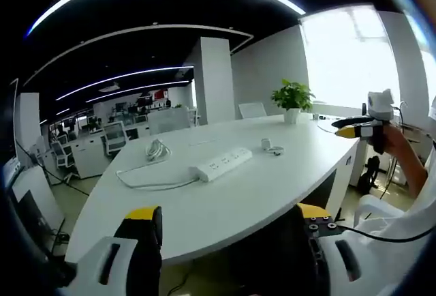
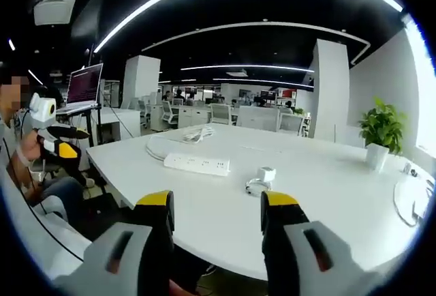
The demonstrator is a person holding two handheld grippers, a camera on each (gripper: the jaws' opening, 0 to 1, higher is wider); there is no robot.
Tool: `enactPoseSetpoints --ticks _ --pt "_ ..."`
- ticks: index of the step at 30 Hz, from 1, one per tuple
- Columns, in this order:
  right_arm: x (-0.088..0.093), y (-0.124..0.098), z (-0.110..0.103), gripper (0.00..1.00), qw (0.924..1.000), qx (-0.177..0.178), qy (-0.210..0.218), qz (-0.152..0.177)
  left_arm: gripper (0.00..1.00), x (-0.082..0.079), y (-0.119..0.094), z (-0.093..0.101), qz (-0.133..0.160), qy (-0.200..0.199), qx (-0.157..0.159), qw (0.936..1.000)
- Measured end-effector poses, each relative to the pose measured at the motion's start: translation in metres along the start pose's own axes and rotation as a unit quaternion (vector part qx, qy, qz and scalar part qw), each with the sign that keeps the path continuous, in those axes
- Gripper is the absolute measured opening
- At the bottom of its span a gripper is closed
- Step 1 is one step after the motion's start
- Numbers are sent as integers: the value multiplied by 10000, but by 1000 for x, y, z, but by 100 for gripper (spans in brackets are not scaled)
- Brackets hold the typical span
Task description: Straighten the power strip on the desk, plug the charger into it
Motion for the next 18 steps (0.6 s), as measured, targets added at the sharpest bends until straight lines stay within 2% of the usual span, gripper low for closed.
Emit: enactPoseSetpoints --ticks 13,18 --pt "1 1 -1 51 10000 -28 19 -14 80 2 2 4 -50 40 68 10000" --pt "-2 3 -9 53 9996 -245 12 103 80 2 4 5 -39 44 122 9999"
Point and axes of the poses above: the point that each gripper's makers call its tool centre point, and the gripper's own axes: y roughly forward along the fingers, z roughly to its right, x roughly out of its underside, the point moved 3 cm from there along -y, roughly backward along the fingers, and after that the axes turned 8 degrees about -z, right-handed, at the moved point
